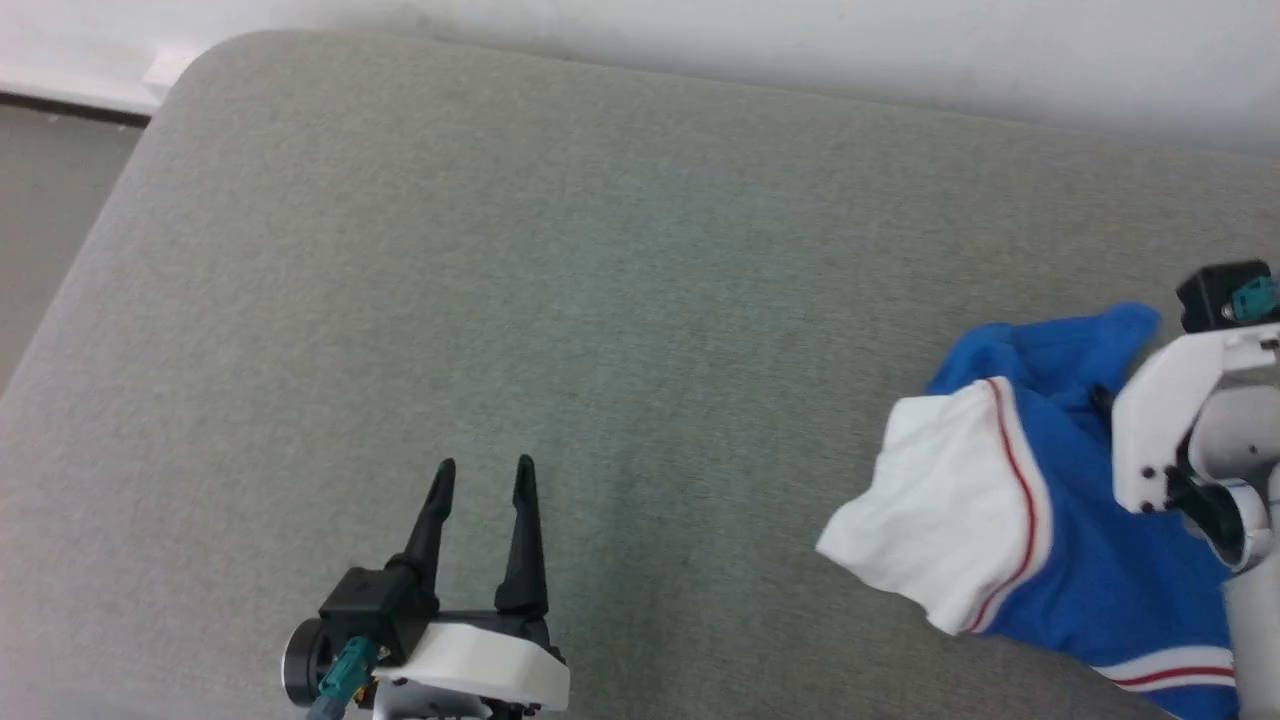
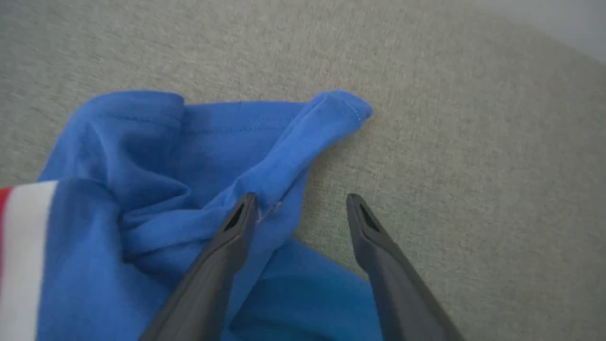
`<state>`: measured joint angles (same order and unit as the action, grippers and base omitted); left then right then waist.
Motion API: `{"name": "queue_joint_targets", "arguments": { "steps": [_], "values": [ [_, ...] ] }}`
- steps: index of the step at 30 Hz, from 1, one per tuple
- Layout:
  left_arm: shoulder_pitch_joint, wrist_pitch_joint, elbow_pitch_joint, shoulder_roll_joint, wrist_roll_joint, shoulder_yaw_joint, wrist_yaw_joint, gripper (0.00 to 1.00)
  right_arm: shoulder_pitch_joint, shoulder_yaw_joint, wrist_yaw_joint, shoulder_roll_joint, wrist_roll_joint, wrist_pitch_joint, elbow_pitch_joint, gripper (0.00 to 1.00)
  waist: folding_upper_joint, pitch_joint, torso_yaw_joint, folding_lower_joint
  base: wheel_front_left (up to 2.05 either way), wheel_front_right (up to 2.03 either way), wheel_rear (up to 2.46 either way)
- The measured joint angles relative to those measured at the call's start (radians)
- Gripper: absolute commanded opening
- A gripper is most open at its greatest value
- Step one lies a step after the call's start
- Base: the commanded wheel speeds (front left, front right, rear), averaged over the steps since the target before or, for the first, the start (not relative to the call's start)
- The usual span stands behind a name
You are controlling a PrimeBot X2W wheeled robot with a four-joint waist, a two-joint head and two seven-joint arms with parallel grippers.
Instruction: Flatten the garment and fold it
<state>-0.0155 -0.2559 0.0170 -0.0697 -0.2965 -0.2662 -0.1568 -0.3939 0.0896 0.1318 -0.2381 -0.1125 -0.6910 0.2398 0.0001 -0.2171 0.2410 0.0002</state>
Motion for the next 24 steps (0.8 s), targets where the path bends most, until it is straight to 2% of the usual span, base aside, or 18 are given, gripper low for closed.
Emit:
{"name": "queue_joint_targets", "arguments": {
  "steps": [3, 4, 6, 12, 19, 22, 24],
  "values": [
    [0.007, -0.001, 0.007, 0.004, -0.006, -0.011, 0.006, 1.00, -0.005, 0.034, 0.000, -0.016, 0.027, -0.062, 0.080, 1.00, 0.0000, -0.016, 0.036, -0.0001, 0.00, 0.00, 0.00],
    [0.008, -0.001, 0.010, 0.005, -0.008, -0.015, 0.006, 1.00, -0.007, 0.043, 0.000, -0.019, 0.033, -0.066, 0.096, 0.51, 0.0000, -0.022, 0.048, 0.0000, 0.00, 0.00, 0.00],
    [0.008, -0.001, 0.012, 0.007, -0.012, -0.021, 0.006, 1.00, -0.016, 0.073, 0.000, -0.017, 0.034, -0.051, 0.107, 0.00, 0.0000, -0.032, 0.071, -0.0001, 0.00, 0.00, 0.00],
    [0.008, -0.001, 0.012, 0.011, -0.012, -0.021, 0.006, 1.00, -0.069, 0.026, 0.000, -0.040, 0.030, 0.048, 0.075, 0.00, 0.0000, -0.056, 0.126, 0.0000, 0.00, 0.00, 0.00],
    [0.026, -0.001, 0.016, 0.013, -0.014, -0.030, 0.016, 1.00, -0.340, -0.073, 0.000, -0.172, 0.014, 0.107, -0.014, 0.00, 0.0000, -0.064, 0.162, -0.0001, 0.00, 0.00, 0.00],
    [0.044, -0.001, 0.020, 0.014, -0.025, -0.044, 0.023, 1.00, -0.442, -0.128, 0.000, -0.209, 0.014, 0.141, 0.000, 0.00, 0.0000, -0.077, 0.179, 0.0000, 0.00, 0.00, 0.00],
    [0.049, -0.001, 0.026, 0.014, -0.035, -0.060, 0.023, 1.00, -0.481, -0.147, 0.000, -0.212, 0.015, 0.161, 0.040, 0.00, -0.0001, -0.088, 0.192, -0.0001, 0.00, 0.00, 0.00]
  ]
}}
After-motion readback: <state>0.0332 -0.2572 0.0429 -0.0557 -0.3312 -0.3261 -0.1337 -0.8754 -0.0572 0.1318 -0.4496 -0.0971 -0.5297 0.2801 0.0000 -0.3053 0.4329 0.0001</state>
